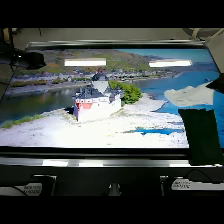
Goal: Fold the shirts.
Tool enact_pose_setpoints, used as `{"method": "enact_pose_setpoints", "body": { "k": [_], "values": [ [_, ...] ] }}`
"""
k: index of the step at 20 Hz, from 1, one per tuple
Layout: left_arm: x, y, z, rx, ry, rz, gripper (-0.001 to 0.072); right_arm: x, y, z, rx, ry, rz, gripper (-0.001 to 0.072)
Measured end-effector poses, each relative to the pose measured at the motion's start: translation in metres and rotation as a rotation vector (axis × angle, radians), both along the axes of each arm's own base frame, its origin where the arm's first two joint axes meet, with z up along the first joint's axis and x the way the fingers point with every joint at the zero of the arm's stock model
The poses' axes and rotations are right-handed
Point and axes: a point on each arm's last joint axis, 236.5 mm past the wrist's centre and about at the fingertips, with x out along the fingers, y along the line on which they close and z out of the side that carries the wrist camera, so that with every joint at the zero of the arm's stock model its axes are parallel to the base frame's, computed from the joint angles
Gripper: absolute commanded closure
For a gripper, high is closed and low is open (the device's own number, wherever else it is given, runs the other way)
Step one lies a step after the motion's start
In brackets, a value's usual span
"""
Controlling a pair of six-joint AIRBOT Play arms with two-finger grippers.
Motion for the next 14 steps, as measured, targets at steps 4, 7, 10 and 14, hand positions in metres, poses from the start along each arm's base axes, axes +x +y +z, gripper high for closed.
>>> {"method": "enact_pose_setpoints", "body": {
  "k": [4,7,10,14],
  "values": [
    [0.002,0.000,0.001,-0.001,-0.008,0.002,0.0685,-0.048,-0.045,0.004,-0.015,0.079,-0.100,0.0688],
    [0.002,0.000,0.002,0.002,-0.012,0.000,0.0685,-0.084,-0.064,-0.001,-0.029,0.167,-0.145,0.0689],
    [0.002,0.000,0.002,0.007,-0.015,-0.007,0.0685,-0.115,-0.072,-0.001,-0.073,0.255,-0.166,0.0688],
    [0.005,0.000,0.004,0.007,-0.028,-0.008,0.0685,-0.161,-0.076,-0.018,-0.137,0.407,-0.203,0.0688]
  ]
}}
